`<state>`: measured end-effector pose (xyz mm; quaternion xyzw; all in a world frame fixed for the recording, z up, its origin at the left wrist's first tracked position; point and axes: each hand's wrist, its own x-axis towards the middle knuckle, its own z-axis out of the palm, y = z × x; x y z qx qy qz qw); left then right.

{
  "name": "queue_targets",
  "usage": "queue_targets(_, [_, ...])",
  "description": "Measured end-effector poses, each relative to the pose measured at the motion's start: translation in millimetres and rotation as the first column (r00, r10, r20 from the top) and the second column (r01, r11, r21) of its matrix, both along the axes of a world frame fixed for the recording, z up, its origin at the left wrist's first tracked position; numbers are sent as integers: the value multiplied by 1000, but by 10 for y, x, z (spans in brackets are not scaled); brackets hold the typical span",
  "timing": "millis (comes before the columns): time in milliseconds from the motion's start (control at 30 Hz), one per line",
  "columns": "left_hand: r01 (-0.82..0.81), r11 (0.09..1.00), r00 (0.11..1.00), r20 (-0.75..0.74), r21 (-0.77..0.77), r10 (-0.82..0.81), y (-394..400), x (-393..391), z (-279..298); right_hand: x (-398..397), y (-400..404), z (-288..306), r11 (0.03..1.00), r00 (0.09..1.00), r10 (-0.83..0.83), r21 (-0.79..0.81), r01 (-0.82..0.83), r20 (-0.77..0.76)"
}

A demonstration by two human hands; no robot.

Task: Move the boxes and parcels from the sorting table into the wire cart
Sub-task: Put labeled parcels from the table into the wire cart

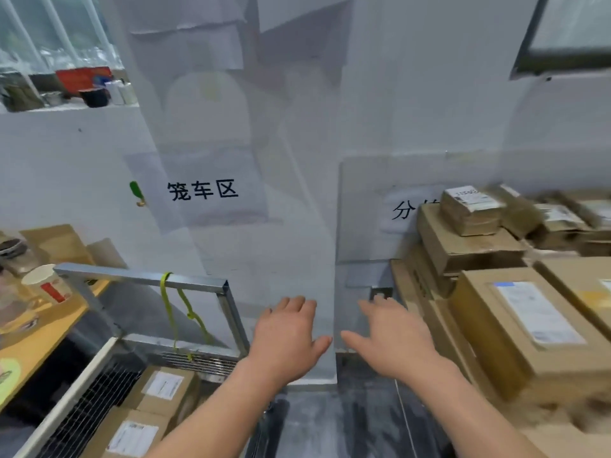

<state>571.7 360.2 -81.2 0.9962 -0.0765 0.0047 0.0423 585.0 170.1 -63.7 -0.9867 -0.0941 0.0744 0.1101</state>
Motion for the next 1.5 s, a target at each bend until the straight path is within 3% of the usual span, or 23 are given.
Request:
queue_targets(267, [241, 970, 970, -6, 2, -241, -649, 64, 69, -422, -645, 97, 965, 965, -261, -34, 262, 22])
queue_targets(700, [541, 838, 839, -31, -63, -544, -1437, -16, 58, -1200, -1259, 159, 786, 788, -615, -53, 616, 42])
queue_targets(967, [514, 852, 852, -56, -101, -521, -1846, 181, 104, -1022, -1770, 65, 717, 716, -697, 34, 696, 53])
queue_targets(1500, [320, 930, 908, -221, -180, -355, -2620, 447, -49, -358, -2610, -117, 744, 749, -662, 124, 657, 4])
